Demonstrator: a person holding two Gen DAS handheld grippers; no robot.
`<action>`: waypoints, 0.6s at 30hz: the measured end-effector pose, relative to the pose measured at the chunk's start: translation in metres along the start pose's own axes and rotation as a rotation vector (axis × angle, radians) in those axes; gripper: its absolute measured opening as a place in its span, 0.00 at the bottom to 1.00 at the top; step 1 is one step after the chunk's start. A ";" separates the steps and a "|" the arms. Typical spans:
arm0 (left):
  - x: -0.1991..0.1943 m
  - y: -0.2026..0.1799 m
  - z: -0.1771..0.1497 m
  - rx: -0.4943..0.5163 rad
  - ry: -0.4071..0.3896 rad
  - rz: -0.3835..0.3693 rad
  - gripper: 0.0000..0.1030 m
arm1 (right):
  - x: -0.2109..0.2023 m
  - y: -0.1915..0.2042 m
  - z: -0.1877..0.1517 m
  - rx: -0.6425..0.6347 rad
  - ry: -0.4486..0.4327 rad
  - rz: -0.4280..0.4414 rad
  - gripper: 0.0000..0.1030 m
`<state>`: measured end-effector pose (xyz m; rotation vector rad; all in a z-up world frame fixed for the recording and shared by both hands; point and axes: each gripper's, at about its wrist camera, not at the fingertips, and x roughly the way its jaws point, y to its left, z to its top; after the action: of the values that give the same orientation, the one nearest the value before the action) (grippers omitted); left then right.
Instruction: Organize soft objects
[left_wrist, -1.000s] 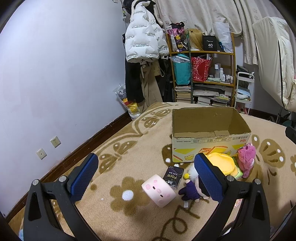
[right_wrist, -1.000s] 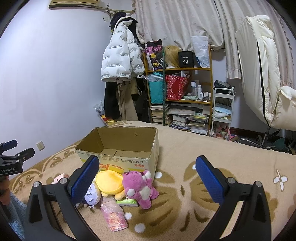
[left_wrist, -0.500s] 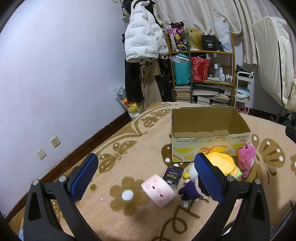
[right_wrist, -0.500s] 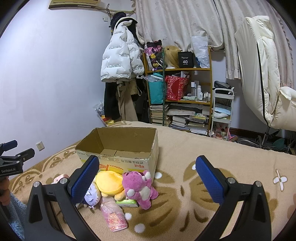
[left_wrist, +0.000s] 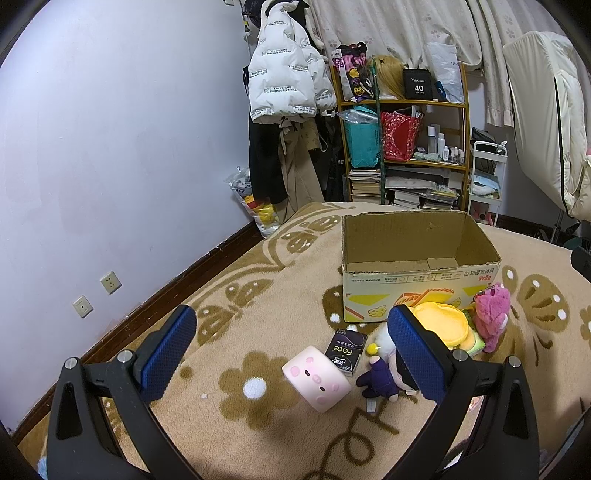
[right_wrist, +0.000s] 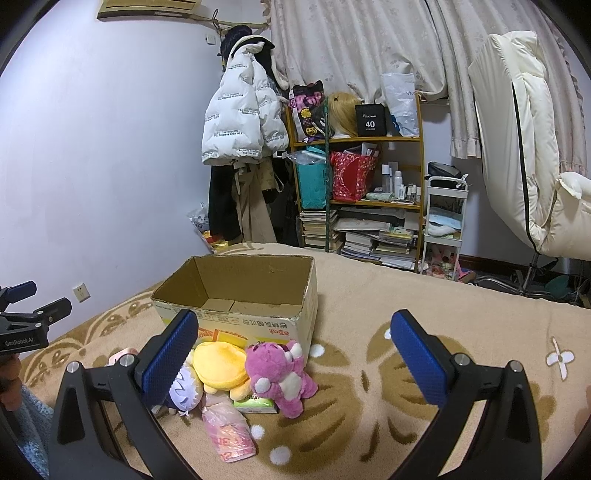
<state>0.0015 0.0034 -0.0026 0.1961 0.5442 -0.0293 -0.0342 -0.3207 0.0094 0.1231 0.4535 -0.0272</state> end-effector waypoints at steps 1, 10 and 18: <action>0.000 0.000 0.000 0.000 0.001 0.000 0.99 | 0.000 0.000 0.000 0.001 0.000 0.001 1.00; 0.003 -0.002 -0.005 0.009 0.016 0.011 0.99 | -0.001 0.000 0.000 0.003 -0.002 0.000 1.00; 0.025 -0.001 -0.005 -0.005 0.114 0.008 0.99 | 0.001 -0.006 0.006 0.003 0.018 -0.026 1.00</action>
<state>0.0201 0.0041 -0.0194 0.1961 0.6569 -0.0093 -0.0306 -0.3279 0.0136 0.1205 0.4732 -0.0528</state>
